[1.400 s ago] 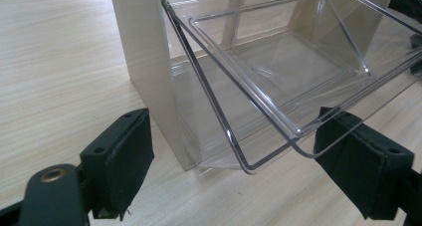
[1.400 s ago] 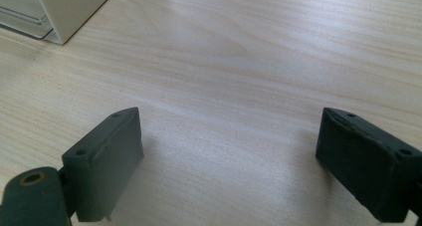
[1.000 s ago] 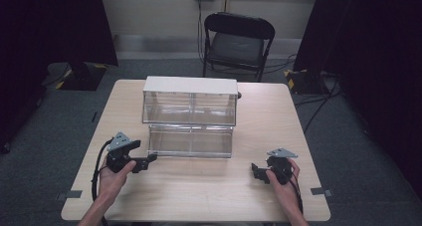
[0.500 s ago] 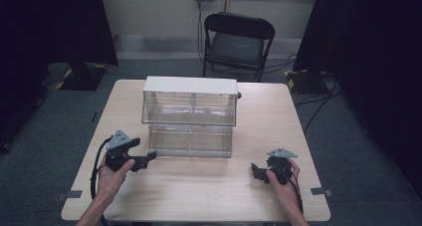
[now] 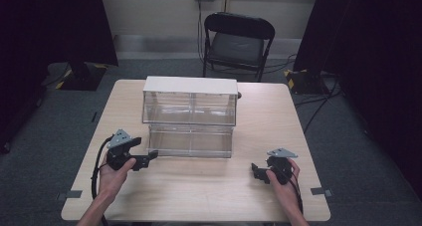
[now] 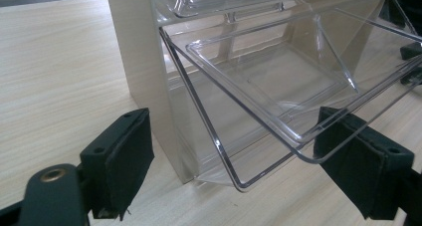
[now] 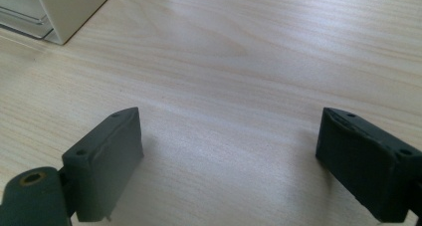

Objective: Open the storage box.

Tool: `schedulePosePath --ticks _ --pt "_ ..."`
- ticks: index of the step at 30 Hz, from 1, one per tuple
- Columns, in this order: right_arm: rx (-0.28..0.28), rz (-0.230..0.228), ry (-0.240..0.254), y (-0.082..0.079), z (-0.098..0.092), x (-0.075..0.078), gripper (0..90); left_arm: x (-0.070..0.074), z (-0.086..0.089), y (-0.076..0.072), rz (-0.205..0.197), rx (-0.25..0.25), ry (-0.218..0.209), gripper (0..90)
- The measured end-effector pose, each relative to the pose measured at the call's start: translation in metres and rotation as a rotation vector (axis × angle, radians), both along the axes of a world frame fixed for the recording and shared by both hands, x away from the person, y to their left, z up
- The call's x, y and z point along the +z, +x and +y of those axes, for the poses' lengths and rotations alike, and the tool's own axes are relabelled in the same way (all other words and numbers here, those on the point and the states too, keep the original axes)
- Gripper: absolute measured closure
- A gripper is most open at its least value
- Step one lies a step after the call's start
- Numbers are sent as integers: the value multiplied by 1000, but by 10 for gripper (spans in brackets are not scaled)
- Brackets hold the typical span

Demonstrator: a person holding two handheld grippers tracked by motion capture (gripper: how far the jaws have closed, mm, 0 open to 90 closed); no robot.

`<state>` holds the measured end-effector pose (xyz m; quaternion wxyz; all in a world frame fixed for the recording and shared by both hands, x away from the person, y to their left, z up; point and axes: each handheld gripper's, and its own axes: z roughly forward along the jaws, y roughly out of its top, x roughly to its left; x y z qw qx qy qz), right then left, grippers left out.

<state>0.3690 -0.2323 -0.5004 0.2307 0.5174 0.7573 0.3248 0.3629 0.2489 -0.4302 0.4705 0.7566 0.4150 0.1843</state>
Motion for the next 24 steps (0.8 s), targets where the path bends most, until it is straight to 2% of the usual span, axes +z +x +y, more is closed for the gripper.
schedulePosePath --ticks 2,7,19,24 --pt "1 -1 0 0 0 0 104 1 0 0 -6 0 -2 158" --pt "2 -1 0 0 0 0 104 0 -1 2 12 0 -10 158" --pt "1 -1 0 0 0 0 104 9 -3 8 -9 -4 -9 158" --pt "0 0 0 0 0 0 104 11 -3 9 -13 10 -17 157"
